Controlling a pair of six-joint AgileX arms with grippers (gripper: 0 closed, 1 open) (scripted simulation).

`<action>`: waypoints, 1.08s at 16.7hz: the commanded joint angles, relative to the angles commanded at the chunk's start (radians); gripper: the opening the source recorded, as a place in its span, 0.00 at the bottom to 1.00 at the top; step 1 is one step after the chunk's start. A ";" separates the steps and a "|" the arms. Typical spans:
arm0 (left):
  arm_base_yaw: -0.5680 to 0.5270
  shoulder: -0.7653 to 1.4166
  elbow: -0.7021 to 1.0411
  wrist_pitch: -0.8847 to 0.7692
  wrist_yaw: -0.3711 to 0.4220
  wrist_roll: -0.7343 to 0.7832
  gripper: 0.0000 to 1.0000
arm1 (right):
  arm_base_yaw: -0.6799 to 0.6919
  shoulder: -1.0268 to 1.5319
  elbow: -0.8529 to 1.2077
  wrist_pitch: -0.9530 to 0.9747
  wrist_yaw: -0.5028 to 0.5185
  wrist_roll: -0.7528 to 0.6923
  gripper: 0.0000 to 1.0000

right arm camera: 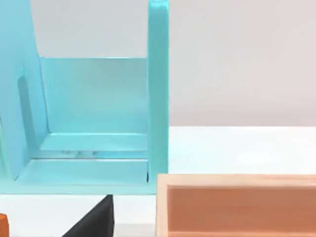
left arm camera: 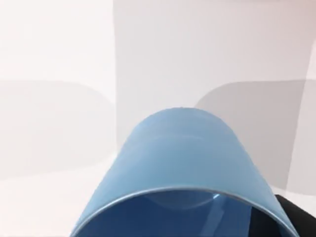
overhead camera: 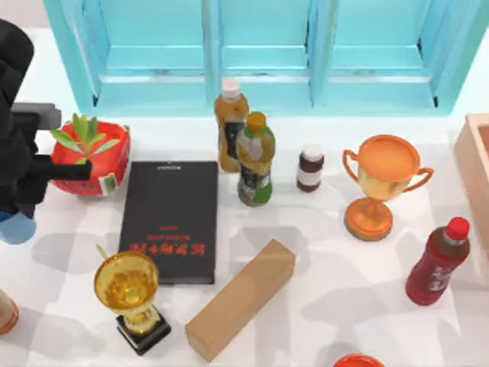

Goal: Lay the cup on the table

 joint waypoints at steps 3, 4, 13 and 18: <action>0.000 0.000 0.000 0.000 0.000 0.000 0.00 | 0.000 0.000 0.000 0.000 0.000 0.000 1.00; 0.000 0.000 0.000 0.000 0.000 0.000 0.08 | 0.000 0.000 0.000 0.000 0.000 0.000 1.00; 0.000 0.000 0.000 0.000 0.000 0.000 0.75 | 0.000 0.000 0.000 0.000 0.000 0.000 1.00; 0.000 0.000 0.000 0.000 0.000 0.000 1.00 | 0.000 0.000 0.000 0.000 0.000 0.000 1.00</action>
